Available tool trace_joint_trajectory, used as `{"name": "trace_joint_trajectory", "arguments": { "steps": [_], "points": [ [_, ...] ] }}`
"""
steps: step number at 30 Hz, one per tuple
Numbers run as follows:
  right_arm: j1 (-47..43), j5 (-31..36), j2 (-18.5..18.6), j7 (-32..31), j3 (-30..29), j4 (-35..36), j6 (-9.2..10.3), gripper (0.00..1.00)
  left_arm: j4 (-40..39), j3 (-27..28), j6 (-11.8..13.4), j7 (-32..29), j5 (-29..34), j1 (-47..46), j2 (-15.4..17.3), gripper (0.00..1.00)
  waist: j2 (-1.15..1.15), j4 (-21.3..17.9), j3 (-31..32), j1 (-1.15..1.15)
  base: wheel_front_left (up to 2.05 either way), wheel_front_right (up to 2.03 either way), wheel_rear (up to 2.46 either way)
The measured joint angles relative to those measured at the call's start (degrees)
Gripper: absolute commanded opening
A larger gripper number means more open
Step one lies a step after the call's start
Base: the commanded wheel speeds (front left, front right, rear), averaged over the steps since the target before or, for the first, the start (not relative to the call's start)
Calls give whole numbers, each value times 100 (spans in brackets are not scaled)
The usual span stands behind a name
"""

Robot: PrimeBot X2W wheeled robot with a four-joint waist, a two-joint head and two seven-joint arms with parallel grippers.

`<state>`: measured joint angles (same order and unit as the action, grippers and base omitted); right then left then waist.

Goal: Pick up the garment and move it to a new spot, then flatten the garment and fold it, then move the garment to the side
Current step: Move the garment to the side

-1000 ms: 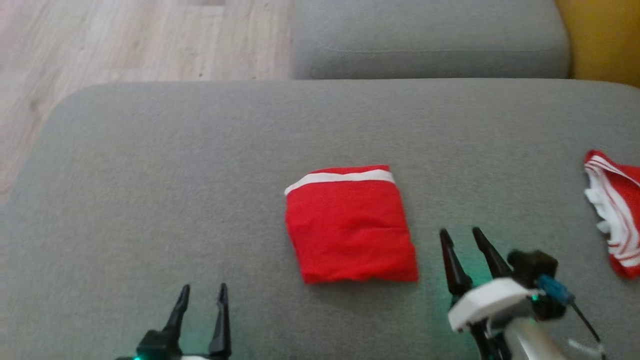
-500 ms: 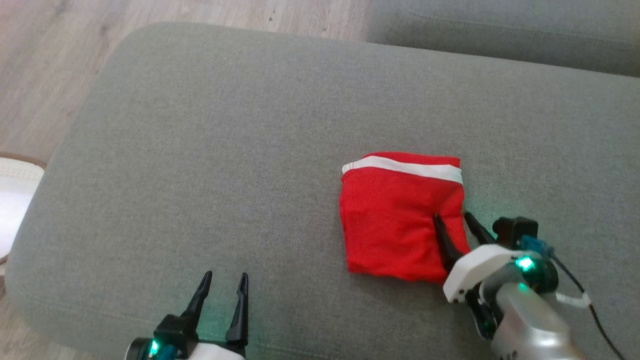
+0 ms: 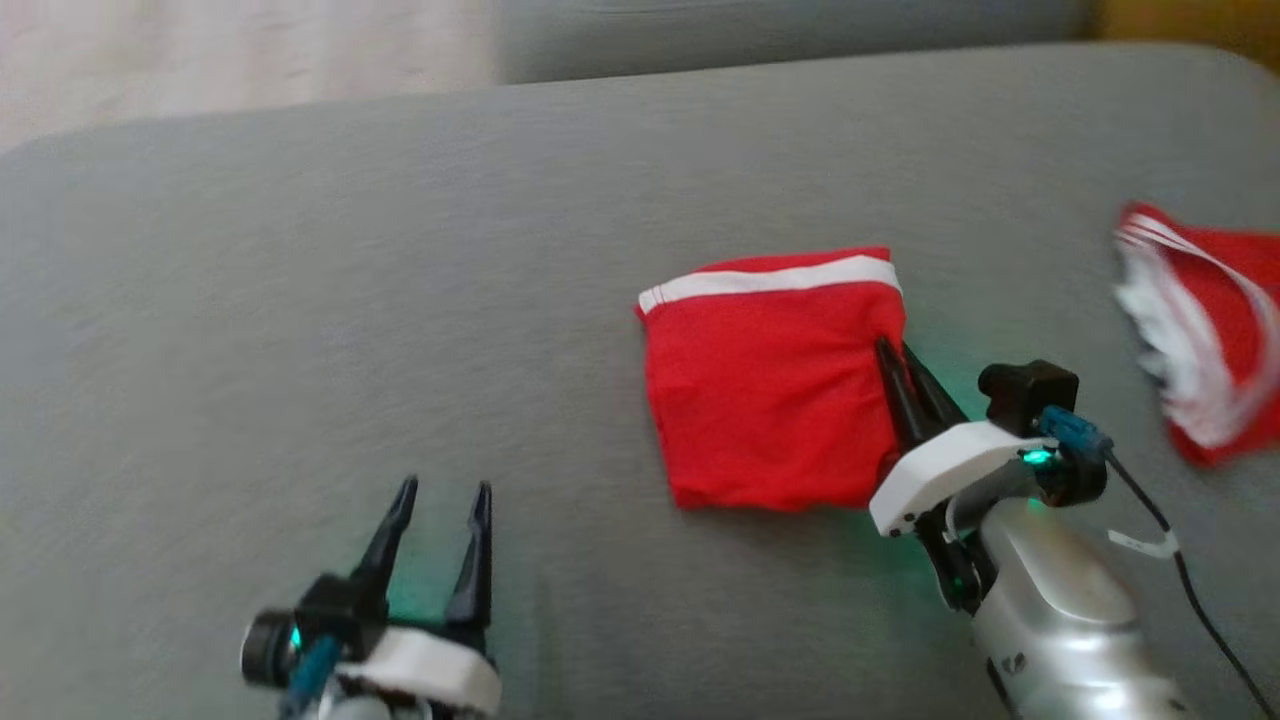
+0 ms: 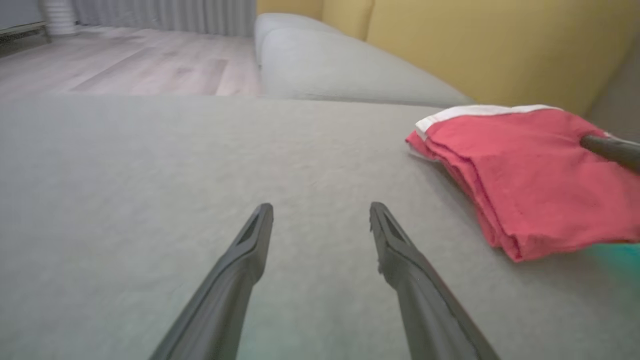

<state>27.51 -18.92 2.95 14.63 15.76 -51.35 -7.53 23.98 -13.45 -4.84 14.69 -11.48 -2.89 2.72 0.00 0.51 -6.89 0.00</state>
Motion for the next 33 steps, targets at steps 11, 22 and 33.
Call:
{"name": "trace_joint_trajectory", "arguments": {
  "steps": [11, 22, 33],
  "points": [
    [-105, -126, 19, 0, 168, 602, 0, 0, 23, -219, -133, 0, 153, -738, -5, 100, 0, -2263, -152, 0, 0, 0, 0],
    [113, 536, 15, 0, -81, 681, 0, 0, 170, -388, -226, 0, 255, -954, -13, 100, 0, -2820, -595, 0, 0, 0, 0],
    [2034, 2256, 1459, -124, -1751, -466, 0, 13, 175, -385, -232, 1, 238, -951, -9, 100, 0, -1813, -807, 0, 0, 0, 0]
  ]
}}
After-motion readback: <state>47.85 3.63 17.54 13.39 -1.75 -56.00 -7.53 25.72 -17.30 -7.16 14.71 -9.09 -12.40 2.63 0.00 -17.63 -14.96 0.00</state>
